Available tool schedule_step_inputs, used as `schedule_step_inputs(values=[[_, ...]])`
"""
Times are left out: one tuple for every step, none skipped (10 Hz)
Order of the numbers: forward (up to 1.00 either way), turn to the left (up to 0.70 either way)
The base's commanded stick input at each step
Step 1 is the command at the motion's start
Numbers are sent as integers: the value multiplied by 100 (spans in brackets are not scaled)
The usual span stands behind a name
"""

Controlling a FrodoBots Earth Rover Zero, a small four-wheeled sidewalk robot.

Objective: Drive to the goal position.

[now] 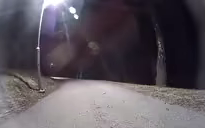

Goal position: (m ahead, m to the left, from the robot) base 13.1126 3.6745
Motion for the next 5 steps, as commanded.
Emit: schedule_step_inputs(values=[[100, 0], [100, 0], [100, 0], [100, 0], [100, 0]])
